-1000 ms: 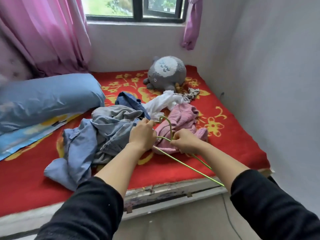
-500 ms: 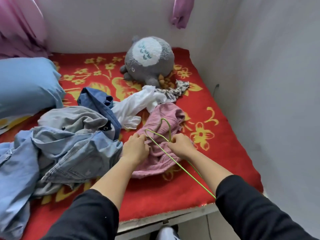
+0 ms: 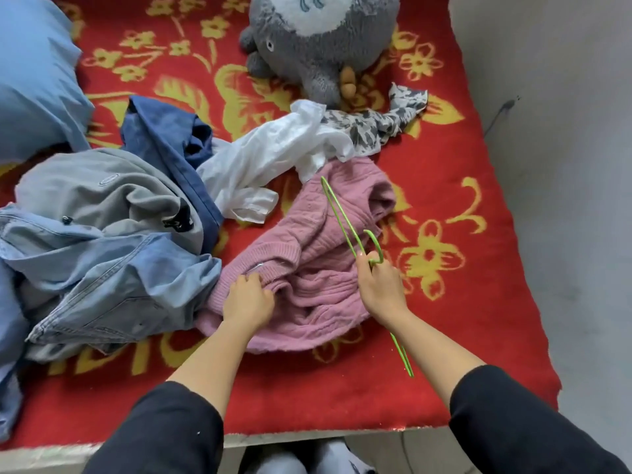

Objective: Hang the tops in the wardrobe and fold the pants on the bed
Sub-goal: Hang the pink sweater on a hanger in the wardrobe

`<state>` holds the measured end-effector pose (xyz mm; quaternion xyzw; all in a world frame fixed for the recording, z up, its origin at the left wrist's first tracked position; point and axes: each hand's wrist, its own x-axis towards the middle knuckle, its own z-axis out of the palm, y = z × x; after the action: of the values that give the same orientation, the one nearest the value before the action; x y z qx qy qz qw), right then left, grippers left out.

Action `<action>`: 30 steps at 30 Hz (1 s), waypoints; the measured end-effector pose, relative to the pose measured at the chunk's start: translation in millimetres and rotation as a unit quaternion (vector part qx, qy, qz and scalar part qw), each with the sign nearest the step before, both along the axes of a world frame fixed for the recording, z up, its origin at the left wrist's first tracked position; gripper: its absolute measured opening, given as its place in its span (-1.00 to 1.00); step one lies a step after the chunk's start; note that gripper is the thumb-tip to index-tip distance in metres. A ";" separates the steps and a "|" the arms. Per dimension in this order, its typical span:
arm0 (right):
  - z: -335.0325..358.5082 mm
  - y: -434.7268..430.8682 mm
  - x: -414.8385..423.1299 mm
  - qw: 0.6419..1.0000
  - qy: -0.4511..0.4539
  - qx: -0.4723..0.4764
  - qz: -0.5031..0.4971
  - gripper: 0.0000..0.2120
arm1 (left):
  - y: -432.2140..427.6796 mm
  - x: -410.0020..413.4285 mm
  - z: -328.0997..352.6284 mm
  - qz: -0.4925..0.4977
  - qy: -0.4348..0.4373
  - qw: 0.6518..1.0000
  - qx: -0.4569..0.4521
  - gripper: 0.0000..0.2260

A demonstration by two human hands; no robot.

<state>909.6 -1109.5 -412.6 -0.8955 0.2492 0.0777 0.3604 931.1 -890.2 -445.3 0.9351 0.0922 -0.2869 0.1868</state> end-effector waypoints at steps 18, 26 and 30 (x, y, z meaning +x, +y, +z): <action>-58.1 0.9 -7.5 0.977 0.066 0.204 -0.008 -0.66 | -37.1 98.4 -36.0 -0.145 -0.027 0.989 0.019 -0.79; 8.9 43.2 -12.6 0.894 0.074 0.436 -0.070 -0.52 | -56.2 96.9 79.7 0.189 0.128 0.874 -0.428 -0.94; 46.5 45.7 -19.9 0.881 0.028 0.469 -0.057 -0.57 | -69.8 84.4 122.3 0.260 0.085 0.841 -0.467 -0.92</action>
<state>889.8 -1063.8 -366.1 -0.6036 0.2441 0.1904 0.7348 1015.6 -960.0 -323.0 0.6505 0.2019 -0.3153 0.6607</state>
